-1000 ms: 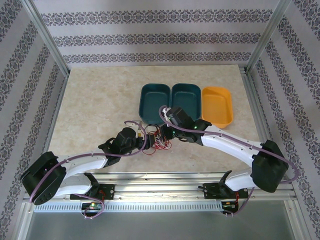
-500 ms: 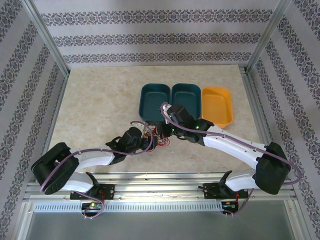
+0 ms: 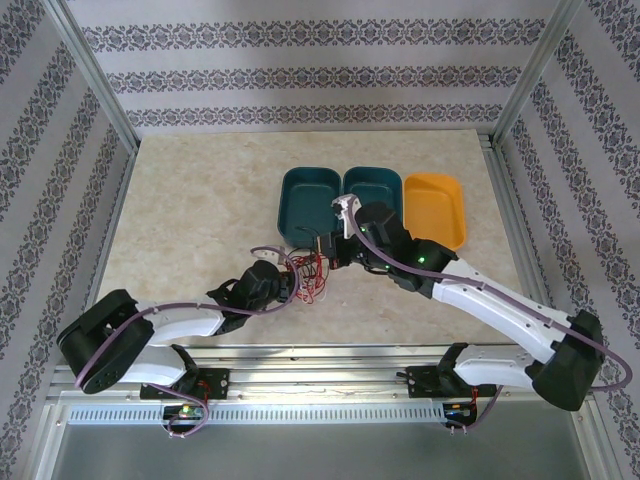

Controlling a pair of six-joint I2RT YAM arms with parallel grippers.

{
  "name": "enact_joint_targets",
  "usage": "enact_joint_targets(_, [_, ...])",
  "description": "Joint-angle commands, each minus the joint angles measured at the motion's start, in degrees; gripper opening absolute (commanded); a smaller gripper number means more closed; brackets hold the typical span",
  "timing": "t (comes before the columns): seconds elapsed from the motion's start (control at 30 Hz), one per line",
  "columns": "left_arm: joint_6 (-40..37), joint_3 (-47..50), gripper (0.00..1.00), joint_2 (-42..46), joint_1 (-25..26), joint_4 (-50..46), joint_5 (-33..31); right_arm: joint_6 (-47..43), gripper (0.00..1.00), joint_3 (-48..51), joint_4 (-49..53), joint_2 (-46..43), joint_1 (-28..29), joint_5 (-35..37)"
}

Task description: Untangle the cables

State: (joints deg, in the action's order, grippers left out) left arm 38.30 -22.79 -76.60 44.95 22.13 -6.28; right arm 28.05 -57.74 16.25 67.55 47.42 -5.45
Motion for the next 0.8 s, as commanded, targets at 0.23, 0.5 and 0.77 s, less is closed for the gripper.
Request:
enact_joint_targets(0.23, [2.40,1.86,0.20,4.01,0.65,-4.68,-4.61,-4.14,0.00,-3.53,3.68,-7.40,0.59,6.36])
enact_joint_targets(0.5, [2.90,1.98,0.17,5.58,0.65,-9.40,-6.36,-5.32,0.00,-5.49,4.61,-11.88,0.09,8.43])
enact_joint_targets(0.77, [2.89,2.56,0.17,6.61,0.64,-11.35,-6.61,-7.76,0.00,-10.70,3.96,-13.39,-0.27,5.98])
